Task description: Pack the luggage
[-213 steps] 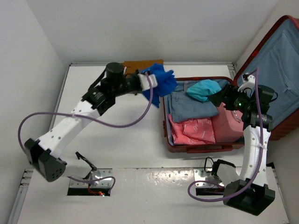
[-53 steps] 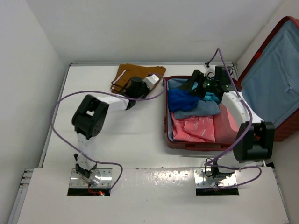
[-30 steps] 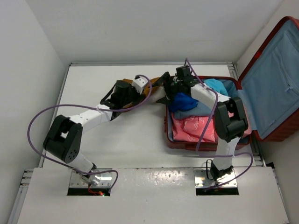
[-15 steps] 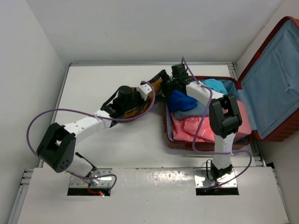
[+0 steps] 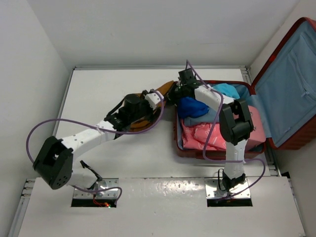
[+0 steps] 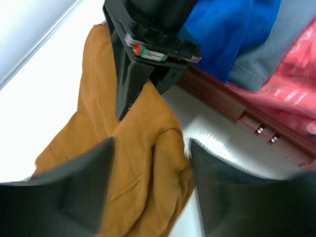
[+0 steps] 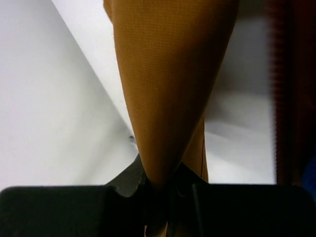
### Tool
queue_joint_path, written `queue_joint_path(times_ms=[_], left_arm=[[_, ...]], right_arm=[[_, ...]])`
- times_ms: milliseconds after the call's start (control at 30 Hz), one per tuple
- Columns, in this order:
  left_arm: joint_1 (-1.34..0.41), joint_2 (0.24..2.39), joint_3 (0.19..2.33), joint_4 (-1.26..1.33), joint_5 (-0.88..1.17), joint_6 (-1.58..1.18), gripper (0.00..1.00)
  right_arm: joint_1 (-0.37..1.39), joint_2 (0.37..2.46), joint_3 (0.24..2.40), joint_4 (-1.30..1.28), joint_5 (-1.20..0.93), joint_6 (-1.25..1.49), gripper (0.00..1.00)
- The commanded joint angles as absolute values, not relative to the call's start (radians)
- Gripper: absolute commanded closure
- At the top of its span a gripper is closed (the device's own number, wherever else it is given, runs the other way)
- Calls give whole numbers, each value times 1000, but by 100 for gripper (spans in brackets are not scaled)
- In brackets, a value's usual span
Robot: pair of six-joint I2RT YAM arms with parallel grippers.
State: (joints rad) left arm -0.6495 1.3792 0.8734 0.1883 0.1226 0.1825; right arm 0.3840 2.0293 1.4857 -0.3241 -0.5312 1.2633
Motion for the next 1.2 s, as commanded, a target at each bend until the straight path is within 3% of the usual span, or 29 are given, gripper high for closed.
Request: queue_joint_path(times_ms=[0, 33, 133, 300, 633, 867, 1167], left_arm=[[-644, 1267, 925, 255, 58, 132, 20], [-644, 1256, 940, 235, 46, 123, 9], [-620, 1236, 1017, 172, 8, 112, 3], [-600, 1236, 1077, 118, -2, 81, 3], [-600, 1256, 1057, 127, 20, 91, 3], [-600, 1301, 1057, 109, 31, 101, 3], [-600, 1292, 1037, 81, 31, 74, 3]], right_arm=[[339, 1947, 1630, -333, -503, 980, 100], [328, 1904, 1667, -350, -506, 951, 100], [240, 1835, 1741, -455, -541, 818, 100], [65, 1755, 1773, -810, -552, 582, 100], [-274, 1735, 1759, -1196, -476, 158, 100], [-275, 1842, 1802, -1406, -414, -61, 100], [-99, 1737, 1718, -1169, -244, -8, 100]])
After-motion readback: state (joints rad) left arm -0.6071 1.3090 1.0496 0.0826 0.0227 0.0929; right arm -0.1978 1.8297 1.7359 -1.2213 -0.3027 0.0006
